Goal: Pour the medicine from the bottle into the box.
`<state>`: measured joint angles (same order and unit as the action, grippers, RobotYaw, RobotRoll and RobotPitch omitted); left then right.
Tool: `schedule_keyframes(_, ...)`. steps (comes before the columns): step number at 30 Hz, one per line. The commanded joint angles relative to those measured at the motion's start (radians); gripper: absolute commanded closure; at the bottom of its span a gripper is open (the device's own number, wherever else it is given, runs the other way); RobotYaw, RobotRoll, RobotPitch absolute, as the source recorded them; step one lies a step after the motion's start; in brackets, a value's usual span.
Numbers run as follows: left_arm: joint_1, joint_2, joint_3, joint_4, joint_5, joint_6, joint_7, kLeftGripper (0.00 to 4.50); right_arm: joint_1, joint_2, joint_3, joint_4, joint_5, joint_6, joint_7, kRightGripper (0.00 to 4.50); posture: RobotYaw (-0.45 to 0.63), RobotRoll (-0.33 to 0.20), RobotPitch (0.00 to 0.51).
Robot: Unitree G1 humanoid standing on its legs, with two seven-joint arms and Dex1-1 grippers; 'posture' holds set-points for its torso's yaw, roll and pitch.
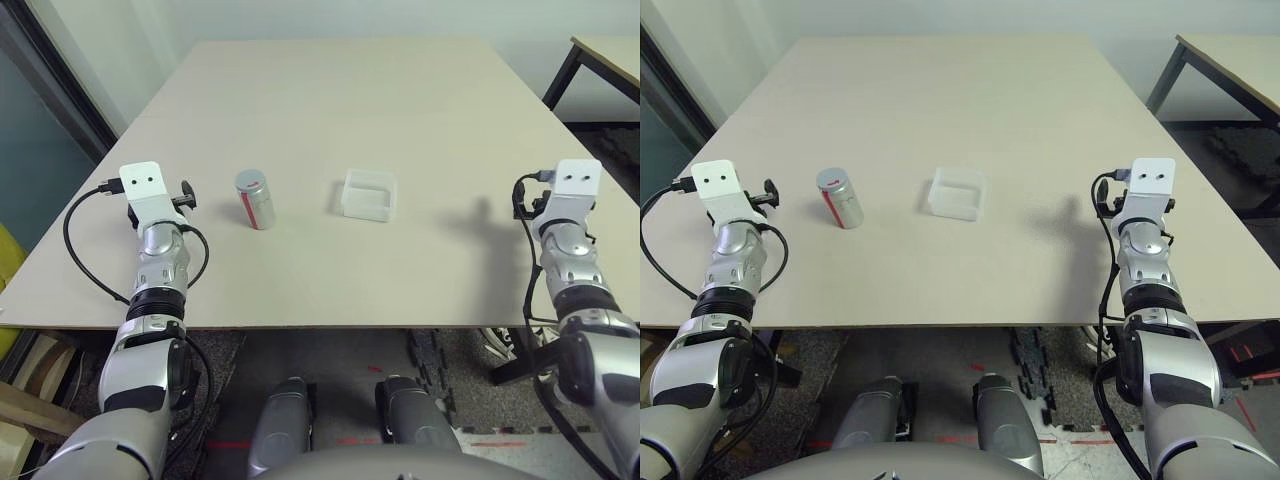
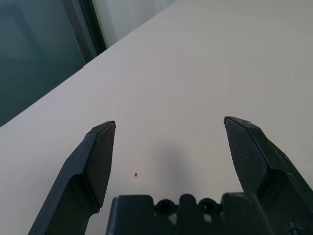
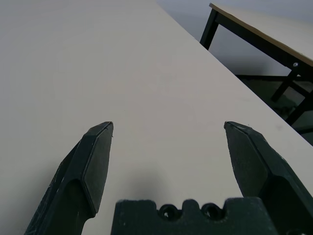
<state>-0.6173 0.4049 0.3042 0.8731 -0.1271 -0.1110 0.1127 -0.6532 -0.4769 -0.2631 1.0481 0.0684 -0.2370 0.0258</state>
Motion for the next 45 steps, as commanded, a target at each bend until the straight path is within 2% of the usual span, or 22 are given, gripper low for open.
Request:
schedule_keyframes(1,0.014,0.014,0.001,-0.034,0.011,0.014,0.008,0.04,-0.004,-0.004,-0.015,0.018,0.016,-0.012,0.007,0.0,-0.02,0.0,0.029)
schedule_keyframes(11,0.043,0.062,0.029,-0.141,-0.013,0.057,-0.043,0.04,-0.009,-0.006,-0.018,0.006,0.015,-0.014,0.048,0.0,-0.01,0.0,0.032)
schedule_keyframes(15,0.065,0.091,0.034,-0.209,-0.058,0.058,-0.185,0.04,0.001,-0.01,-0.021,-0.042,0.047,0.0,0.154,0.0,-0.01,0.0,0.037)
schedule_keyframes(22,0.074,0.178,0.04,-0.181,-0.103,0.07,-0.416,0.04,-0.013,-0.03,0.036,-0.085,0.031,0.033,0.328,0.0,-0.01,0.0,0.046)
schedule_keyframes(25,0.108,0.212,0.017,-0.184,-0.08,0.064,-0.484,0.04,-0.035,-0.031,0.059,-0.093,0.034,0.047,0.412,0.0,0.0,0.0,0.046)
schedule_keyframes(29,0.161,0.225,0.05,-0.229,-0.16,0.138,-0.594,0.04,-0.064,-0.021,0.092,-0.108,0.038,0.065,0.518,0.0,0.0,0.0,0.044)
schedule_keyframes(33,0.272,0.267,0.017,-0.367,-0.213,0.249,-0.783,0.04,-0.104,-0.02,0.142,-0.125,0.027,0.087,0.639,0.0,0.0,0.0,0.045)
schedule_keyframes(37,0.338,0.304,0.01,-0.47,-0.246,0.34,-0.884,0.04,-0.123,-0.022,0.168,-0.159,0.036,0.118,0.727,0.0,0.01,0.0,0.054)
schedule_keyframes(45,0.367,0.325,-0.089,-0.534,-0.2,0.335,-1.016,0.04,-0.106,-0.031,0.225,-0.329,0.049,0.207,0.894,0.0,-0.02,0.0,0.073)
